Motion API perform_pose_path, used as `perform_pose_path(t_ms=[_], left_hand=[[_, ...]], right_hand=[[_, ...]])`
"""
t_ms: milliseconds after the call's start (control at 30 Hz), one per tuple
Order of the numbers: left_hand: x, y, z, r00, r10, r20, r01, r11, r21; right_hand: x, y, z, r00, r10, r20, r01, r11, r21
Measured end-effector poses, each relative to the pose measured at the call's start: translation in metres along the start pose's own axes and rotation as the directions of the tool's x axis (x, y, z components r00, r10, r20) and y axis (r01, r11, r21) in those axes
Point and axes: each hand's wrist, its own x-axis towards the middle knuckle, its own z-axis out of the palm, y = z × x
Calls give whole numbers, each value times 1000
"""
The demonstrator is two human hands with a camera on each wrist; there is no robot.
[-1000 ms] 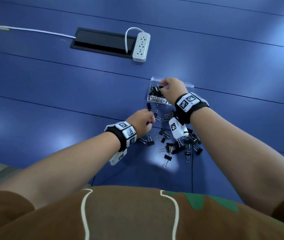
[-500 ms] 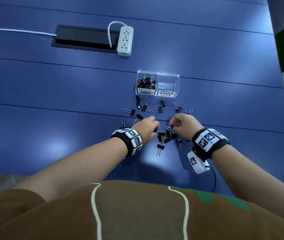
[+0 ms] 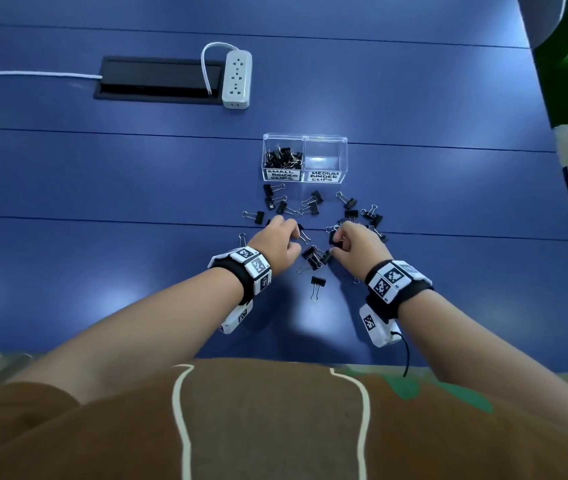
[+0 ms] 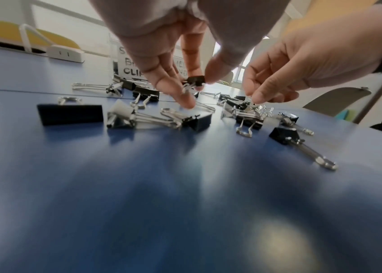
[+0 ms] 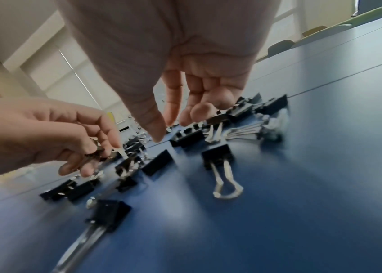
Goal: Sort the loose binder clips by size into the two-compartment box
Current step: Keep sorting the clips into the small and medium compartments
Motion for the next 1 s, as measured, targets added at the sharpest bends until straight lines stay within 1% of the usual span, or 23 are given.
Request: perform_pose_path(t_ms=[67,100,167,233,267,367,467,567,633,733,800,900,1000], left_hand=[[-2,1,-1,999,-19,33,18,1000,23],[-2,1,-1,998,-27,62,24,998,50],[-3,1,1,993,-49,103,39,994,99],[-5,2,5,990,-74,118,57,988,145],[-6,2,7,990,-80,118,59,984,169],[-9,3,11,994,-39,105,18,982,190],[-12,3,14,993,51,110,-71,978,195],[-12,0,15,984,95,153,-123,974,192],[-9,-1,14,987,81,136,-102,982,160],[-4,0,9,997,26,74,-37,990,140],[-1,4,6,999,12,39,-17,990,142],[-1,16,8,997,59,49,-65,987,145],[-2,32,20,981,144,128,-165,971,171]], right_hand=[[-1,-7,5,994,-95,59,93,995,22],[-1,-10,9,985,-135,105,135,991,5],[1,-16,15,970,-161,184,179,980,-83],[6,-22,15,970,-160,184,182,977,-110],[9,-26,12,975,-163,149,177,981,-83],[14,-26,0,993,-121,-4,121,991,56],[13,-11,-18,996,26,-89,-10,985,172],[5,15,-33,981,169,-95,-147,968,206],[-2,32,-38,971,217,-100,-196,962,193],[-14,49,-40,966,245,-77,-227,955,190],[-22,54,-37,967,251,-48,-239,955,174],[-30,56,-28,970,241,-30,-233,960,158],[-31,55,-19,971,236,-37,-226,958,178]])
